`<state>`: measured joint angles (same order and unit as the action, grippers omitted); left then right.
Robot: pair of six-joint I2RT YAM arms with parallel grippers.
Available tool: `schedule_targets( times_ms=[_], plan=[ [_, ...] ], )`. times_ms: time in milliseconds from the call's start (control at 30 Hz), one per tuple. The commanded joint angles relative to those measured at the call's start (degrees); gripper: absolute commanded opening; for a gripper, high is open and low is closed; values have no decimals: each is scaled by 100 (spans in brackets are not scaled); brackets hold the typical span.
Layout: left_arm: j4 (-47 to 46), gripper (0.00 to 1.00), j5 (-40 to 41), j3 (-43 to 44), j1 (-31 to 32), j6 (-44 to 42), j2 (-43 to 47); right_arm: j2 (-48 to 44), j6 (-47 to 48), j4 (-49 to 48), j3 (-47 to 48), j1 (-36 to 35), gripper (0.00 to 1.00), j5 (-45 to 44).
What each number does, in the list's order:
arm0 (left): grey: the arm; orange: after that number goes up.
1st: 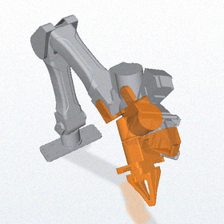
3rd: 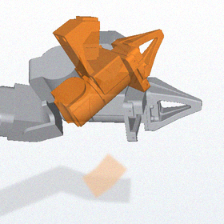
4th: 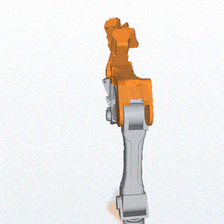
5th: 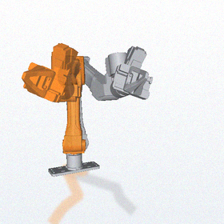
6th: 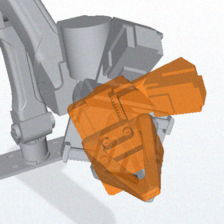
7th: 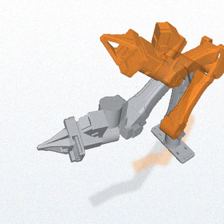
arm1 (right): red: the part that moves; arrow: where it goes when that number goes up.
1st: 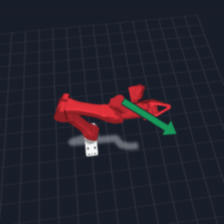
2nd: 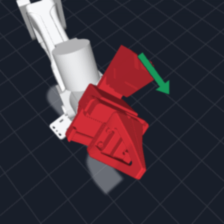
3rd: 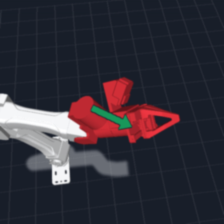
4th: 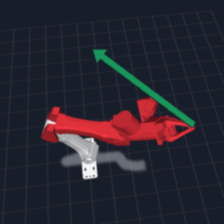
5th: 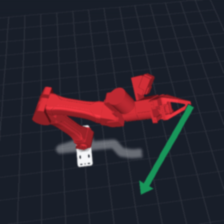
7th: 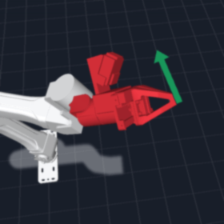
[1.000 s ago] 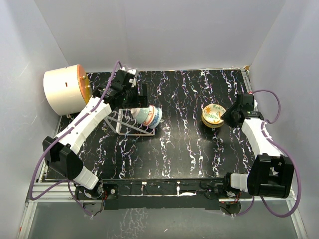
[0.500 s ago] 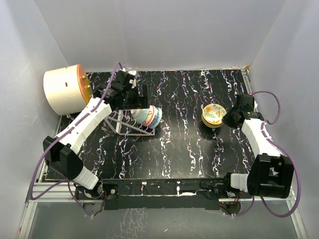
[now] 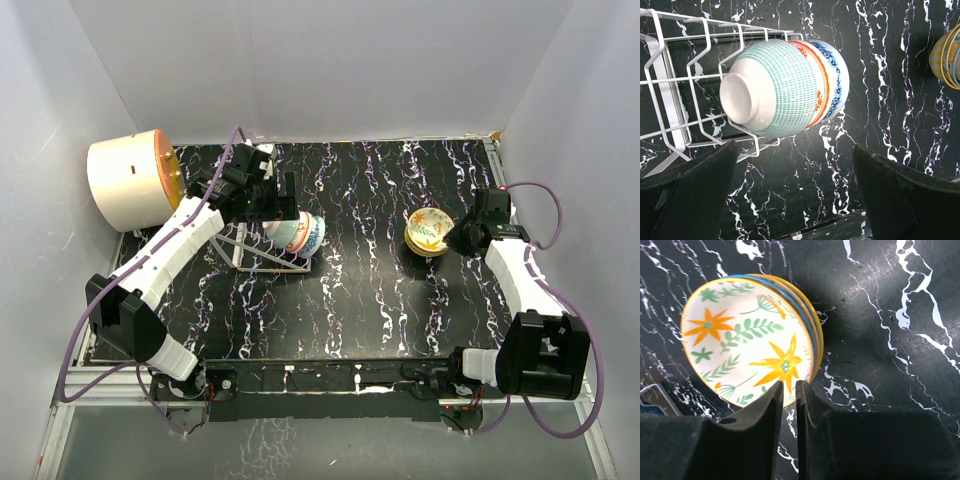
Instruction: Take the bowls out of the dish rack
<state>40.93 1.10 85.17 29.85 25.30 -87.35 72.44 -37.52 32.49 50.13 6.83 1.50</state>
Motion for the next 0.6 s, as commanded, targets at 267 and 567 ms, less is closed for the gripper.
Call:
schedule_targets(
  times_ms=[267,567],
  plan=[
    [685,97,916,491,333,-185,-325,-504,18,-128,782,5,28,32],
    [802,97,1178,695,390,-209,-772,-526,56,-125,820,10,38,72]
  ],
)
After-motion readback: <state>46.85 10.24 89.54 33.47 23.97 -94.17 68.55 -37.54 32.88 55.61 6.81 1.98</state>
